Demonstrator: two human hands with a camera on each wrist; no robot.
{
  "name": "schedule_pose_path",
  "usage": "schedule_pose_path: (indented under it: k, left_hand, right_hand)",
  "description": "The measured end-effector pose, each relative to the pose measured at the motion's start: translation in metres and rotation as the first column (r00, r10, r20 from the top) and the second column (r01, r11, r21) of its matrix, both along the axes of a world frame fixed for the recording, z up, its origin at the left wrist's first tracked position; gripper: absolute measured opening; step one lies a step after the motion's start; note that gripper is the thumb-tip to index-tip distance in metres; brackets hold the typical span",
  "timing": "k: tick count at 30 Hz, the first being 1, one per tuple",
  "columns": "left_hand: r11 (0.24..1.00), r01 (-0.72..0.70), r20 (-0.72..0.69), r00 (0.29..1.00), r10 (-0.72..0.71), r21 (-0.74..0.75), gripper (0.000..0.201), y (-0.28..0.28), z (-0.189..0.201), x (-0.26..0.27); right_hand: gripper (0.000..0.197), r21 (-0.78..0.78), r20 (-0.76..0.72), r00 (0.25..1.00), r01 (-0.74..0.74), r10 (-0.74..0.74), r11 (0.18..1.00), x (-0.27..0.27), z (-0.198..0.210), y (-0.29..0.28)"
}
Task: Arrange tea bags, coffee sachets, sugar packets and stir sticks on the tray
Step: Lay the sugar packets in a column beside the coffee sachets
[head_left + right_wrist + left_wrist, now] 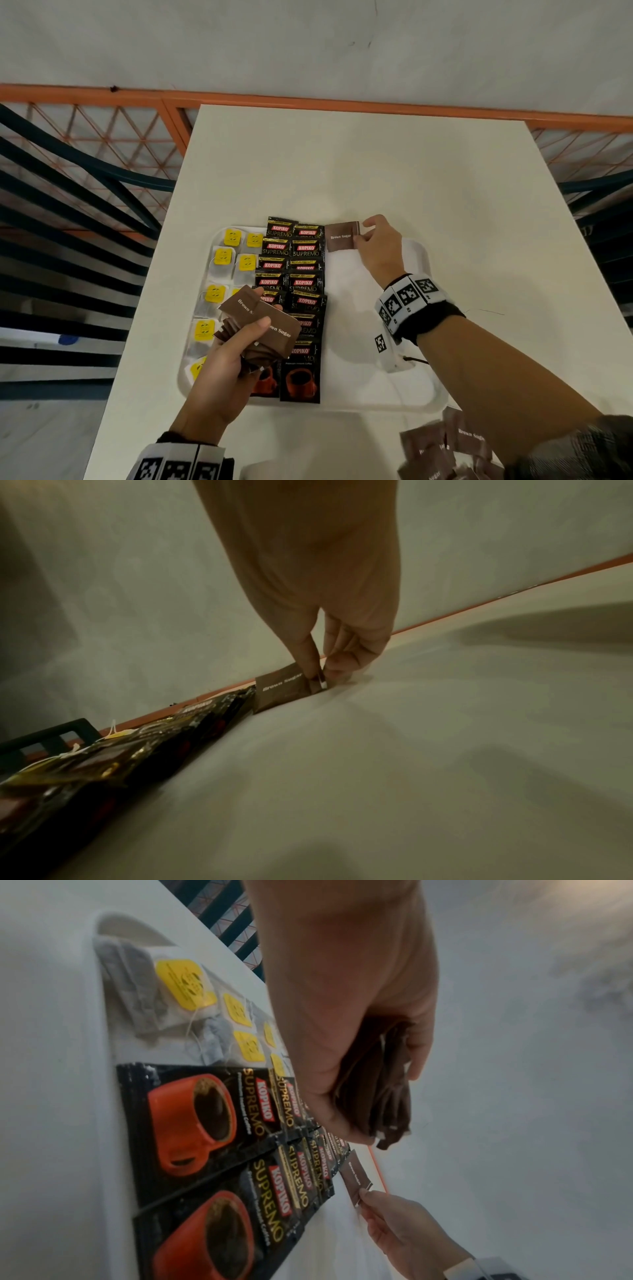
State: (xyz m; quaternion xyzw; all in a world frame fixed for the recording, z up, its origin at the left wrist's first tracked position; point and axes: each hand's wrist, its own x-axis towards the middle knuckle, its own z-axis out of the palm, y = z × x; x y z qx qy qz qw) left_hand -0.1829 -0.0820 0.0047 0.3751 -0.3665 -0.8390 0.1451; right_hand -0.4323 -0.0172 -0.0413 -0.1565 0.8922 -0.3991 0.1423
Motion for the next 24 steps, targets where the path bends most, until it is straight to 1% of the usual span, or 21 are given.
schedule_pose_path:
  k: [5, 12, 14, 17, 19, 21, 22, 24]
  left_hand:
    - [1.0, -0.005, 0.002, 1.0, 0.005, 0.029, 0.032, 0.001, 0.001, -0.004]
    - [0.999, -0.015, -0.003, 1.0, 0.015, 0.034, 0.034, 0.001, -0.002, -0.003]
    - [0.999, -0.019, -0.005, 1.0, 0.019, 0.035, 0.034, 0.001, -0.001, -0.003]
    - [0.998, -0.025, -0.032, 0.999, 0.027, 0.058, 0.029, 0.001, 0.001, -0.006]
    - [0.996, -0.028, -0.05, 0.998, 0.032, 0.08, 0.024, 0.001, 0.0, -0.008]
    - [0.994, -0.039, -0.05, 0.998, 0.044, 0.1, 0.023, 0.002, 0.001, -0.011]
    - [0.994, -0.043, -0.055, 0.997, 0.049, 0.103, 0.023, 0.002, 0.0, -0.012]
    - [0.995, -0.043, -0.057, 0.997, 0.048, 0.095, 0.029, 0.002, 0.0, -0.013]
  right_hand:
    - [0.031, 0.001, 0.025, 1.0, -0.008, 0.008, 1.0, 0.005, -0.002, 0.003]
    - [0.034, 0.004, 0.06, 0.998, 0.018, -0.018, 1.0, 0.007, -0.003, 0.002]
    - [0.037, 0.01, 0.051, 0.999, 0.018, -0.019, 1.0, 0.007, -0.002, 0.002]
    - [0.037, 0.019, -0.009, 1.0, -0.008, 0.008, 1.0, 0.015, 0.007, 0.001]
    - [0.027, -0.022, 0.012, 0.997, -0.074, 0.074, 0.997, 0.029, 0.02, 0.0]
    - [0.017, -0.09, 0.126, 0.965, -0.219, 0.229, 0.972, 0.048, 0.037, 0.002]
    - [0.017, -0.119, 0.205, 0.92, -0.314, 0.333, 0.942, 0.058, 0.045, 0.004]
    - [0.02, -0.186, 0.37, 0.782, -0.467, 0.502, 0.865, 0.076, 0.058, 0.011]
